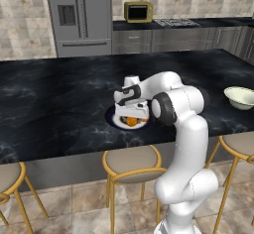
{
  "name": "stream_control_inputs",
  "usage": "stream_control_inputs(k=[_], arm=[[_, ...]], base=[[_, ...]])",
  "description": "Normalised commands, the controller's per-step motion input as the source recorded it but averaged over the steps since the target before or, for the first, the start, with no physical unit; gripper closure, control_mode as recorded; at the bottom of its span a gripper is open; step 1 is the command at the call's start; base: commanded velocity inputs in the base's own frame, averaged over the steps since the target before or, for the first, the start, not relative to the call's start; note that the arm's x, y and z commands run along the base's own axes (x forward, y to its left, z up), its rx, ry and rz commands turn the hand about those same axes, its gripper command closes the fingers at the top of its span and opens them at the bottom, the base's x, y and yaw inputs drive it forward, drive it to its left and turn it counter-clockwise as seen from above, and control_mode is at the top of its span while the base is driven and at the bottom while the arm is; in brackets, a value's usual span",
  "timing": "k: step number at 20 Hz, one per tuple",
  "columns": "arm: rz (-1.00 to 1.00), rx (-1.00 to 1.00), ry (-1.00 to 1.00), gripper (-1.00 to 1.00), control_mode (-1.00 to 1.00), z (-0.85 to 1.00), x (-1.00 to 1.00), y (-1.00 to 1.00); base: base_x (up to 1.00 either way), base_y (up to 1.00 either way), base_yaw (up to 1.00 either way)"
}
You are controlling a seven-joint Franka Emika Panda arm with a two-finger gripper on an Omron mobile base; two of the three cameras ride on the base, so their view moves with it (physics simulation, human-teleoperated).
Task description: Take the fruits from the plate on the dining counter and place two fruits in each bowl.
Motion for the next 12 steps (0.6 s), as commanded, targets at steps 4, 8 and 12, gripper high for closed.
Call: stream_control_inputs(k=[4, 8, 12], arm=[[0.00, 0.00, 0.09, 1.00, -1.00, 0.00, 0.00, 0.01], [0.00, 0.06, 0.03, 1.00, -1.00, 0.29, -0.10, 0.00], [0.00, 0.14, -0.04, 1.00, -1.00, 0.75, -0.31, -0.03]], base=[[0.00, 0.00, 0.00], [0.00, 0.00, 0.00], [0.00, 0.00, 0.00]])
